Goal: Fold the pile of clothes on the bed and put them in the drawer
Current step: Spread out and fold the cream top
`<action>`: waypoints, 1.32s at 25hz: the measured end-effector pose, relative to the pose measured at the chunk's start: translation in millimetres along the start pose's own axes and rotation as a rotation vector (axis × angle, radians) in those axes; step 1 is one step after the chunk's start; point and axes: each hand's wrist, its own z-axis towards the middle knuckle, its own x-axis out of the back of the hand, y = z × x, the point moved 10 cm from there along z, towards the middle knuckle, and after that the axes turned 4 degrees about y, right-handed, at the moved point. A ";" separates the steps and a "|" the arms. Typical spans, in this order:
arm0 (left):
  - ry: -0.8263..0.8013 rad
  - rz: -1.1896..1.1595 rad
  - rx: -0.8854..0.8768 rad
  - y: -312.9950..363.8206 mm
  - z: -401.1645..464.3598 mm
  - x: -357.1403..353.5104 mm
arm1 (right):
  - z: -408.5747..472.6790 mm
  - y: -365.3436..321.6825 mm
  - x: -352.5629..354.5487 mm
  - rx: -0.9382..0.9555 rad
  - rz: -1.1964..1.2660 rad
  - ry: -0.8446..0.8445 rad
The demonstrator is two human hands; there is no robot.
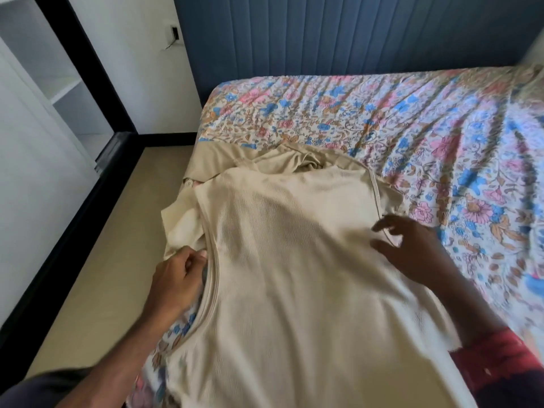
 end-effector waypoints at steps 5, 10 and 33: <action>-0.009 0.173 0.146 -17.7 -66.0 21.1 | -110.6 48.2 -6.0 -0.108 -0.193 -0.141; -0.036 0.298 0.224 -19.6 -119.6 43.9 | -171.5 78.3 7.6 -0.189 -0.205 -0.117; -0.387 -0.538 0.929 -38.9 -195.2 12.2 | -242.9 137.4 34.3 -0.639 -0.179 -0.101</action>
